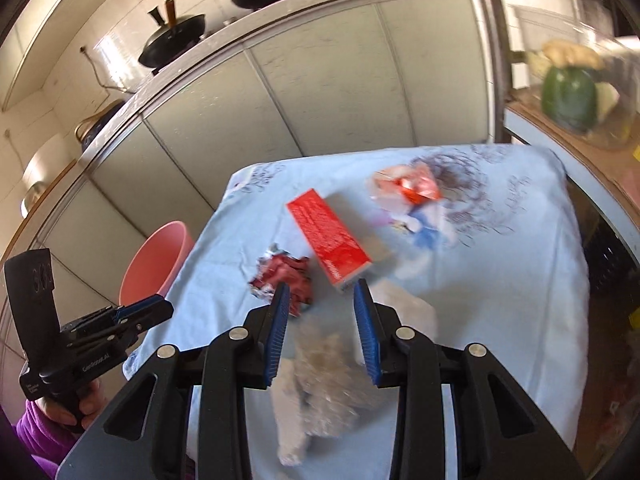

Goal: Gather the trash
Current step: 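Move both open tools from the pink bucket back to the trash on the table, then grasp the clear plastic wrap with the left tool while the right tool grasps the white plastic bag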

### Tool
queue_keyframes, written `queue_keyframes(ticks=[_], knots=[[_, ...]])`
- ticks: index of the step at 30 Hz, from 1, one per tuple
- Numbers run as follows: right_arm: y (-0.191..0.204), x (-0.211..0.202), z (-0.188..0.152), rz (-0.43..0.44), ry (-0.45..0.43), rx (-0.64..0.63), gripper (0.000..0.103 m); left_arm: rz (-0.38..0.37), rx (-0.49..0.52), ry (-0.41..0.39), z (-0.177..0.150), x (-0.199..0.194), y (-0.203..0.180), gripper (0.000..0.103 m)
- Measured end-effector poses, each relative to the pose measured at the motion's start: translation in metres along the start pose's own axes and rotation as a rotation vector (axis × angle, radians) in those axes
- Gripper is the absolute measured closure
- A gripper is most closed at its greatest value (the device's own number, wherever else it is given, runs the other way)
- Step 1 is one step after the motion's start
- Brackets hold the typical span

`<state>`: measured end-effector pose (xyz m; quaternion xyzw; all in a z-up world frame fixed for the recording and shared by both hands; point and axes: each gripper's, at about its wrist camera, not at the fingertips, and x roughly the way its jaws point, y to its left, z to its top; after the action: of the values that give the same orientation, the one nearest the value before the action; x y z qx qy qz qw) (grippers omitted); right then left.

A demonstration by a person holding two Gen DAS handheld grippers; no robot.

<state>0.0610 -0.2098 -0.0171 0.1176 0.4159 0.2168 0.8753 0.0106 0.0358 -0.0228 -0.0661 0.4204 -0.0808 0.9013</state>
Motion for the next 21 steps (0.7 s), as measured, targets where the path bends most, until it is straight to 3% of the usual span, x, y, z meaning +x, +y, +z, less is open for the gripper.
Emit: queue_keyframes(ticks=[6,11,14,16,18,21], knots=[[-0.026,-0.011,-0.020,-0.036,-0.004,0.050,0.069,-0.122,0.086,0.093,0.001,0.022,-0.048,0.078],[-0.040,-0.017,-0.030,-0.035,-0.011,0.083,0.069,-0.199,0.046,0.201,0.004,0.048,-0.074,0.078],[-0.045,-0.018,-0.034,-0.034,-0.012,0.093,0.069,-0.181,0.025,0.225,0.006,0.062,-0.082,0.076],[-0.047,-0.019,-0.036,-0.034,-0.013,0.093,0.069,-0.170,-0.009,0.232,0.008,0.071,-0.083,0.062],[-0.051,-0.020,-0.038,-0.032,-0.012,0.094,0.069,-0.161,-0.037,0.242,0.008,0.078,-0.082,0.057],[-0.055,-0.019,-0.039,-0.029,-0.009,0.096,0.069,-0.152,-0.053,0.272,0.008,0.090,-0.085,0.055]])
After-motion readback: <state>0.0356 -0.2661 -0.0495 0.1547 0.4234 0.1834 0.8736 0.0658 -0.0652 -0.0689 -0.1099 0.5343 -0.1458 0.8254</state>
